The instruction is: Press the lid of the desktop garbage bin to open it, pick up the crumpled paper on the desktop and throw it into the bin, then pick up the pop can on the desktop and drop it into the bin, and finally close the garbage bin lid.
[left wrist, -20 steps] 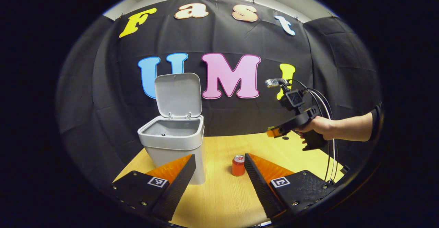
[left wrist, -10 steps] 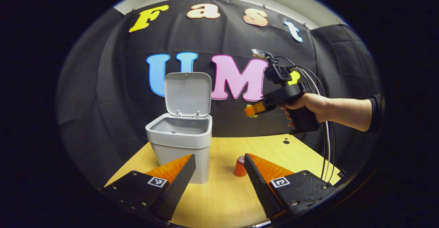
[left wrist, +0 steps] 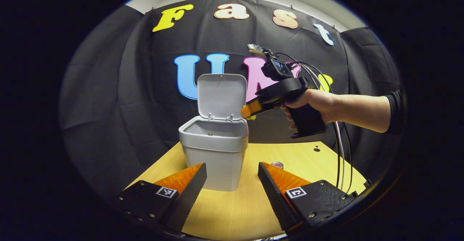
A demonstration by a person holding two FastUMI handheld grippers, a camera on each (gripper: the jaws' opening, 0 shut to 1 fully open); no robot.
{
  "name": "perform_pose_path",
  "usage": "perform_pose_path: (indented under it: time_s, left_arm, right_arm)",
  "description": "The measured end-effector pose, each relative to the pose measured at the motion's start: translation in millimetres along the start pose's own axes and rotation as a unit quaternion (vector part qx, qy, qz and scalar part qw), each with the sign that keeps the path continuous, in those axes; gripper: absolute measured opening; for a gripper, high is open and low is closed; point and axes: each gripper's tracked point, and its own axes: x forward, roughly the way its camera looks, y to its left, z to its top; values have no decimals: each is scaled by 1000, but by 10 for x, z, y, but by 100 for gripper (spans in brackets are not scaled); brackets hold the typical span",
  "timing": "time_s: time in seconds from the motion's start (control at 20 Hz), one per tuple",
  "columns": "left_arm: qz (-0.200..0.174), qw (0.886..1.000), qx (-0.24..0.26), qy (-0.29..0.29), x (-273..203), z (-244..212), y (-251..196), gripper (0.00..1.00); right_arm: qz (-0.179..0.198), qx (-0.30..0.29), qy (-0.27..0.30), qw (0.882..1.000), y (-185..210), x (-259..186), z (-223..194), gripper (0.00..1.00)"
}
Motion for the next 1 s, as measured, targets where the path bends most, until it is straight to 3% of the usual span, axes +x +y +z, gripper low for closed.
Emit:
perform_pose_path:
  time_s: [0.25,0.3,0.35,0.4,0.45,0.6,0.65,0.7,1.0]
  left_arm:
    - [14,1000,-3,7,-44,-49,131,93]
    - [17,1000,-6,7,-49,-56,152,93]
    - [18,1000,-8,7,-50,-49,163,93]
    - [20,1000,-8,7,-58,-55,171,93]
    - [23,1000,-6,8,-64,-57,188,93]
    - [25,1000,-8,8,-57,-65,203,93]
    - [23,1000,-9,10,-49,-79,198,93]
    - [23,1000,-10,11,-50,-86,195,93]
    - [7,1000,5,17,24,-198,120,93]
  right_arm:
    - [15,-2,10,1000,243,177,-30,57]
    - [15,-4,12,1000,263,193,-33,45]
    - [16,-5,13,1000,270,204,-49,58]
    - [17,-6,14,1000,271,201,-53,58]
    - [20,-7,15,1000,286,216,-63,46]
    - [28,-7,21,999,342,212,-116,80]
    - [28,-9,20,999,333,200,-110,85]
    - [24,-12,18,999,309,199,-105,100]
    - [-5,10,-6,1000,67,44,-79,99]
